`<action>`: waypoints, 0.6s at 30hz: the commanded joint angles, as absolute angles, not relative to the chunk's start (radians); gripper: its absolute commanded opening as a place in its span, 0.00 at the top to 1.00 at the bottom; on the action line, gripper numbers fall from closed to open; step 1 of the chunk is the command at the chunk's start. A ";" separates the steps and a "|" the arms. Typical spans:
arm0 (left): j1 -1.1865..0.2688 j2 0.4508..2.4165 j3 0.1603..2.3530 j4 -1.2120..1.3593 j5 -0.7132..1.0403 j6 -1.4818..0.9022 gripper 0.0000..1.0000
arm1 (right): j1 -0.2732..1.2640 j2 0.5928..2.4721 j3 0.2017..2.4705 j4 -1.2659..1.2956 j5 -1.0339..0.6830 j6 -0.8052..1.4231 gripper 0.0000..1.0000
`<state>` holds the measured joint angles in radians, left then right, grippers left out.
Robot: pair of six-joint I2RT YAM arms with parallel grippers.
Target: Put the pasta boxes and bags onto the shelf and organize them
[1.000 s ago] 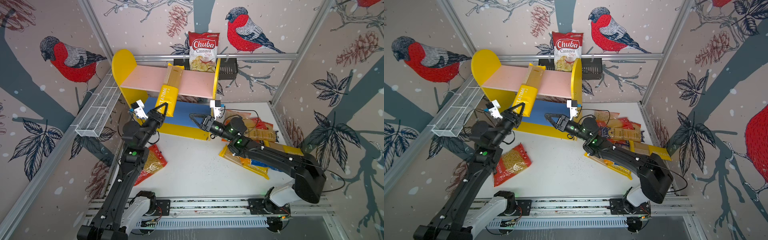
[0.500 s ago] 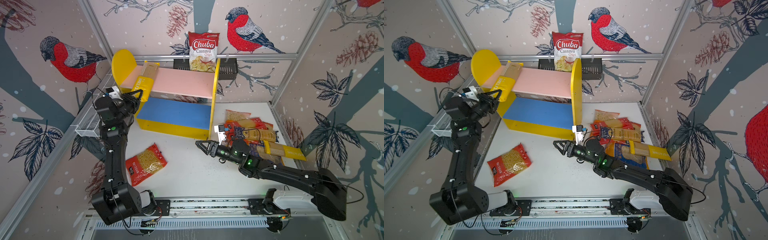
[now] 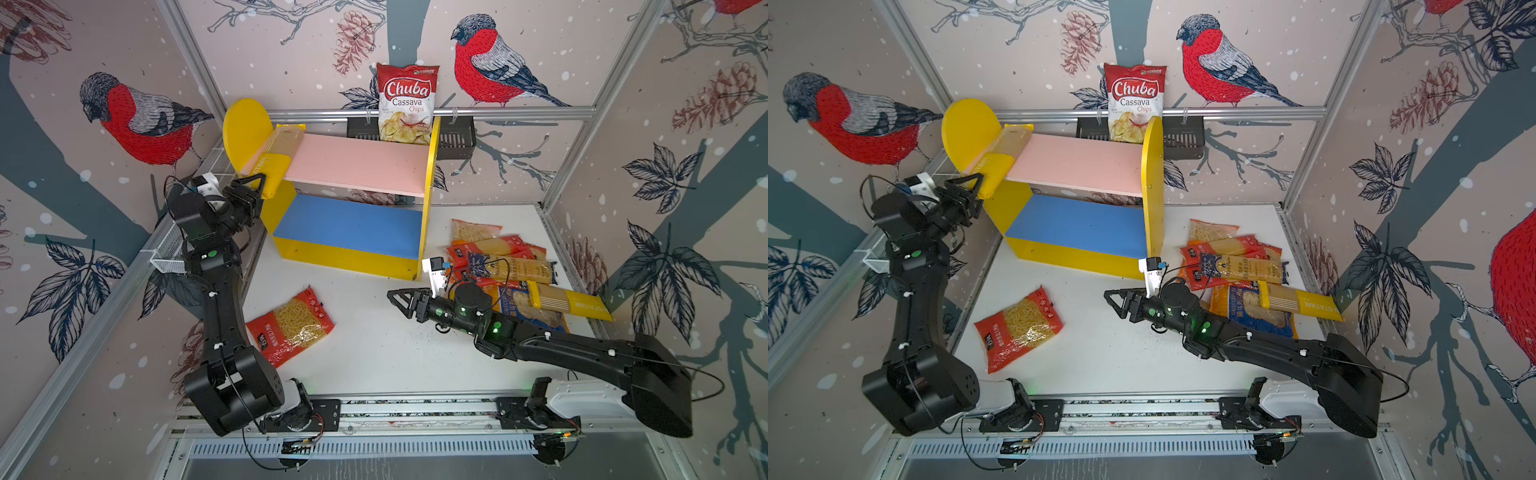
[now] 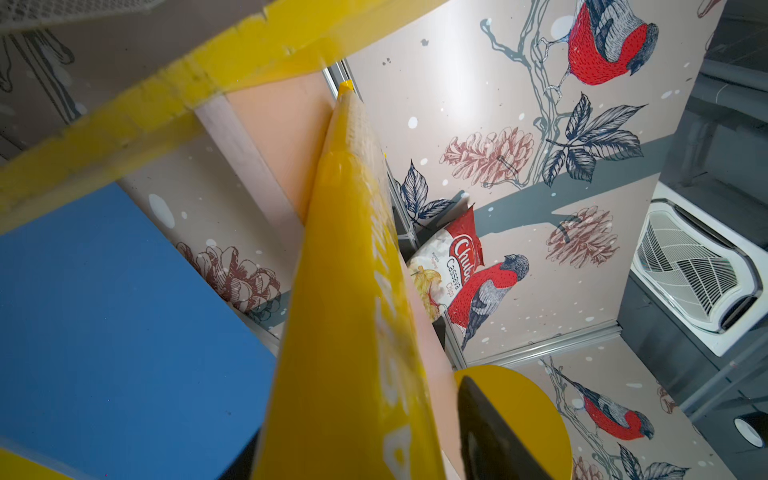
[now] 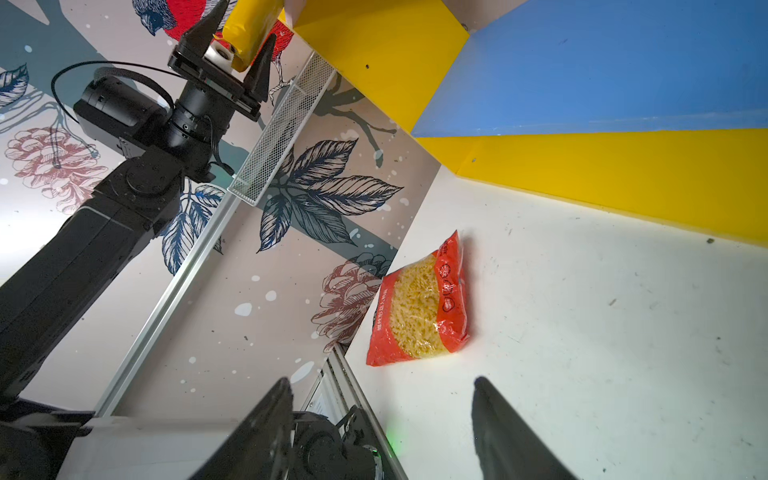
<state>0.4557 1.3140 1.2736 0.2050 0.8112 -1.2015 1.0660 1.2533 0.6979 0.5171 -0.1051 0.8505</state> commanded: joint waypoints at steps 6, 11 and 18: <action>0.445 1.233 1.154 0.382 0.785 -1.265 0.36 | 1.076 1.292 0.720 0.525 -0.097 0.828 0.32; 0.445 1.284 1.220 0.350 0.772 -1.246 0.53 | 1.079 1.299 0.727 0.519 -0.097 0.836 0.32; 0.459 1.375 1.339 0.269 0.736 -1.185 0.79 | 1.085 1.276 0.726 0.492 -0.071 0.835 0.32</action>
